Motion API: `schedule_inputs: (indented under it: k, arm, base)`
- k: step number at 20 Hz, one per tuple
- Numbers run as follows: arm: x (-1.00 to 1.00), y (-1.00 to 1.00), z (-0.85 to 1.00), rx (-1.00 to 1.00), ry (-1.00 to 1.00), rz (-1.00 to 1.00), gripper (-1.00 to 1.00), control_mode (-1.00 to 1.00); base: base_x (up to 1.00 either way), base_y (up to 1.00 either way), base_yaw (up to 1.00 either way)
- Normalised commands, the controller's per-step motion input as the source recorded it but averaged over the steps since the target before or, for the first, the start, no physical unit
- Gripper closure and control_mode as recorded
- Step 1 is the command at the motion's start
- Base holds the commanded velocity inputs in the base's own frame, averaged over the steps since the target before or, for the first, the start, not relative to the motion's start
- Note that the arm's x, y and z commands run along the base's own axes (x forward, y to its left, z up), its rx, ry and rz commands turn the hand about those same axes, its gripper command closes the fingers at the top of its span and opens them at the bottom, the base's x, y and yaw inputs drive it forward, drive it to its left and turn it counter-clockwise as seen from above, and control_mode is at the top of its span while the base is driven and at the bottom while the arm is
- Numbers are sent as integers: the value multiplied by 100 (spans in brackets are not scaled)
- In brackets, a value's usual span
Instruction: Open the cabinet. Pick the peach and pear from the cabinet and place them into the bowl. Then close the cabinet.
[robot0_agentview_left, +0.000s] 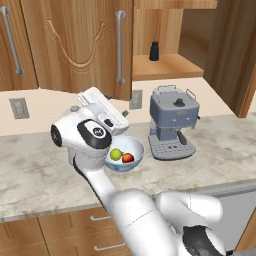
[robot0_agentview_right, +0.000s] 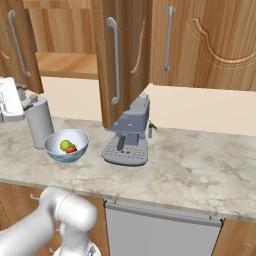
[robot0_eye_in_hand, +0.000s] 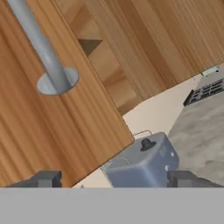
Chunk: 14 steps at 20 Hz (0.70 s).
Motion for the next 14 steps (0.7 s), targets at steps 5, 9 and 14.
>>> schedule_inputs:
  k: [5, 9, 14]
  arm:
    - [100, -73, 38, 29, 26, 0, -100, -100]
    - [100, -61, -7, 6, 17, 0, -100, -100]
    - [100, -56, -25, 0, 3, 0, -100, -100]
  base:
    - [0, 0, 0]
    - [0, 0, 0]
    - [0, 0, 0]
